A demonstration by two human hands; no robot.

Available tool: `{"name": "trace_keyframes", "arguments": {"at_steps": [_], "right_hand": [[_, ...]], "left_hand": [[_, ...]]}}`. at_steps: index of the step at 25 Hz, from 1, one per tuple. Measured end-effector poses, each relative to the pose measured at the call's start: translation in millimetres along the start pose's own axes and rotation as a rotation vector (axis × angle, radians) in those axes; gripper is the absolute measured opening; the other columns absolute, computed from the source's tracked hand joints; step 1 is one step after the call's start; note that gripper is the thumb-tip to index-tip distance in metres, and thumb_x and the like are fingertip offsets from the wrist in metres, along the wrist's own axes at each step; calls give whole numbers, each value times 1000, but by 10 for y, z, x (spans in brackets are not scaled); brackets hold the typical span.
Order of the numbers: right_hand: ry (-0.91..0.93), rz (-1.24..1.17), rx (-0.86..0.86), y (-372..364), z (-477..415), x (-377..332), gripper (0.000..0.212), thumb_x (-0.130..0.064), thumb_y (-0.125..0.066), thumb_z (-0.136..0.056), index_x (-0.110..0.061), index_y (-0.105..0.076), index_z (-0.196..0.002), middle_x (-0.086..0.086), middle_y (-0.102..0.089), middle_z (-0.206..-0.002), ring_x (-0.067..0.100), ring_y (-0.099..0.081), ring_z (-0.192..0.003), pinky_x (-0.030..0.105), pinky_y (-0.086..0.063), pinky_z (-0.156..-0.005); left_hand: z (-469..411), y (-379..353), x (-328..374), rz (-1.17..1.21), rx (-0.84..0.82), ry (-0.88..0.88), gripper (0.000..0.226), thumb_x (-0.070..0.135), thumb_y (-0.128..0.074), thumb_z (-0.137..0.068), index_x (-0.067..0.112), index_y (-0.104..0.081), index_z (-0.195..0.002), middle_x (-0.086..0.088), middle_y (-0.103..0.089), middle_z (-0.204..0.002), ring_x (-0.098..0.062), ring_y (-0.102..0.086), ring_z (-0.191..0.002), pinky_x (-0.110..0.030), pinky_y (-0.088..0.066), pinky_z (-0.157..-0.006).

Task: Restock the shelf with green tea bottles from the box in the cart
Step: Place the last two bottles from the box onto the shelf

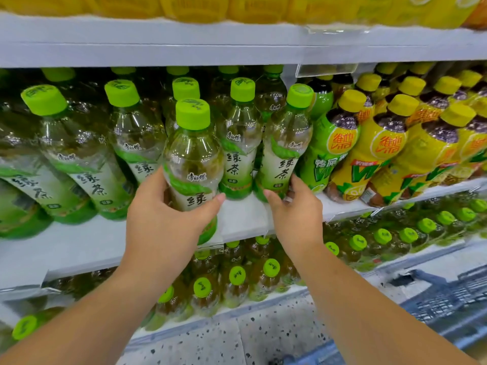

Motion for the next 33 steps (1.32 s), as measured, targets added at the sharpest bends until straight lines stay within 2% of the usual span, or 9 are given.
{"name": "trace_keyframes", "arguments": {"at_steps": [5, 9, 11, 15, 19, 22, 25, 28, 33], "right_hand": [[-141, -73, 169, -110, 61, -17, 50, -34, -78, -84, -14, -60, -125, -8, -53, -107, 6, -56, -85, 25, -49, -84], [-123, 62, 246, -192, 37, -69, 51, -35, -75, -87, -5, -64, -126, -1, -51, -105, 8, -47, -87, 10, -30, -77], [-123, 74, 257, -205, -16, -86, 46, -35, -74, -88, -7, -66, -124, -1, -51, -102, 7, -42, -84, 9, -26, -73], [-168, 70, 171, -192, -75, -81, 40, -38, -71, -89, -9, -66, -116, 5, -58, -88, 17, -51, -75, 24, -34, -67], [-106, 12, 162, -11, 73, -205, 33, -33, -69, -90, -16, -65, -118, -2, -63, -104, 5, -58, -75, 22, -42, -68], [3, -143, -105, -26, 453, -413, 31, -21, -66, -86, -31, -64, -115, -17, -66, -102, -3, -61, -88, 18, -52, -69], [135, -118, -490, -254, 847, -787, 48, -35, -72, -79, -52, -54, -120, -33, -60, -114, -9, -57, -105, 14, -46, -76], [204, -119, -574, -636, 1094, -1223, 55, -38, -76, -69, -71, -49, -103, -43, -60, -105, -17, -58, -98, 16, -46, -73], [246, -264, -703, -1353, 1358, -1648, 40, -35, -79, -75, -61, -59, -99, -34, -66, -102, -11, -62, -98, 13, -48, -77]], "left_hand": [[31, 17, -50, 34, 31, 22, 39, 34, -88, -70, 46, -66, -99, 29, -71, -96, 10, -66, -88, -2, -49, -62], [93, 7, -113, 38, 26, 31, 41, 31, -89, -68, 42, -67, -101, 27, -72, -97, 7, -67, -89, -14, -52, -71], [111, 4, -126, 32, 21, 32, 41, 30, -90, -68, 40, -67, -101, 27, -72, -96, 8, -67, -89, -8, -52, -67], [84, 37, -137, 36, 15, 70, 40, 32, -90, -69, 46, -66, -97, 27, -72, -94, 7, -67, -88, -11, -52, -66], [16, 124, -128, 66, -24, 107, 39, 30, -89, -72, 45, -65, -97, 28, -72, -96, 8, -67, -89, -13, -53, -68], [-31, 255, -96, 85, -43, 152, 38, 28, -90, -71, 38, -66, -99, 23, -73, -95, 7, -68, -87, -10, -54, -69], [27, 447, -92, 120, -44, 180, 42, 26, -90, -69, 31, -68, -104, 12, -74, -99, -2, -70, -91, -24, -59, -77], [157, 853, -155, 96, 5, 207, 45, 34, -89, -67, 38, -63, -104, 11, -71, -102, -2, -69, -93, -27, -60, -76], [99, 1830, -339, -54, -74, 238, 38, 33, -77, -85, 35, -55, -116, 1, -61, -121, -9, -60, -114, -39, -52, -97]]}}
Point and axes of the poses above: each hand's wrist, its own z-axis away from the middle knuckle, its own y-axis out of the back of the hand, x = y × z, the point moved 1 cm from there along -z, towards the middle knuckle
